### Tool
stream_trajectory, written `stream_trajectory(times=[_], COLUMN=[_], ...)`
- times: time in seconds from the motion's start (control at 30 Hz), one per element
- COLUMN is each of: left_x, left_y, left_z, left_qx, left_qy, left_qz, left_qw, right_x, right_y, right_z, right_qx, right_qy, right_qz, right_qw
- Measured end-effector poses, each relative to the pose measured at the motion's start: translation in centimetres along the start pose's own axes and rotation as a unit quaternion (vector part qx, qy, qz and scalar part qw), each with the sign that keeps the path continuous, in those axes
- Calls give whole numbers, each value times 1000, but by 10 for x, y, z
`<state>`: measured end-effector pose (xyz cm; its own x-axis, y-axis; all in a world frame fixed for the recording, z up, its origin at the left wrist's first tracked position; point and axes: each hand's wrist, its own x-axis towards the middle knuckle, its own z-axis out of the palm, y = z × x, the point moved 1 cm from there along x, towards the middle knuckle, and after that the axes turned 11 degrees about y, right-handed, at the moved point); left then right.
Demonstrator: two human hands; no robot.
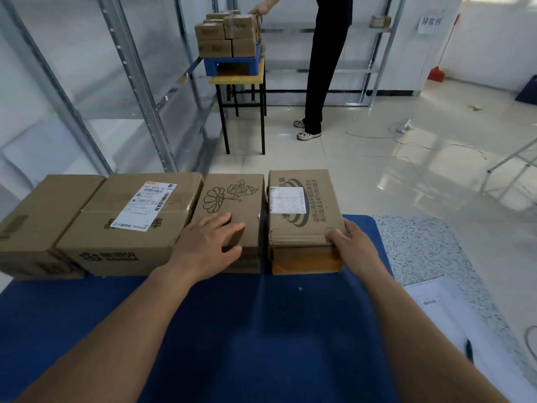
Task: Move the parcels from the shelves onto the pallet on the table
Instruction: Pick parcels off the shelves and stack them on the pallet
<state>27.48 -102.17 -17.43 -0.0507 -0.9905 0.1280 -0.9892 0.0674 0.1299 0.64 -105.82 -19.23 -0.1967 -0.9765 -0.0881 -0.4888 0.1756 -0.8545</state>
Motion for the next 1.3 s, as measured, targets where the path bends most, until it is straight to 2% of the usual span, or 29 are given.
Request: stream_trajectory(times=[0.2,0.57,0.67,0.73,0.8,0.9,0.97,1.03,1.17,1.3], left_x=[2,4,-1,-10,-22,-51,-78,-106,-157,-202], left_y=[-17,-18,-11,-3,7,24,33,37,30,18], left_z=[0,1,1,1,-1,-1,4,12,23,24], left_qx=[-4,-4,-33,-74,-123,-193,-229,-240,-210,-194], left_qy=[-14,-13,12,59,118,203,240,259,265,272], left_qz=[23,17,-8,-42,-79,-127,-160,-179,-217,-274], left_qw=[1000,1000,999,995,982,951,930,918,916,902], right_x=[-1,-4,-2,-5,-17,-53,-75,-94,-124,-152], right_y=[0,-4,-4,-4,-7,-21,-25,-24,-11,-6], right_z=[4,2,0,0,1,11,28,45,73,96], right_qx=[-3,-26,-52,-80,-126,-131,-107,-96,-94,-82], right_qy=[-15,-50,-53,-14,62,160,152,108,31,-13], right_qz=[8,-7,-10,-24,-73,-238,-329,-368,-396,-415], right_qw=[1000,998,997,996,987,949,926,918,913,906])
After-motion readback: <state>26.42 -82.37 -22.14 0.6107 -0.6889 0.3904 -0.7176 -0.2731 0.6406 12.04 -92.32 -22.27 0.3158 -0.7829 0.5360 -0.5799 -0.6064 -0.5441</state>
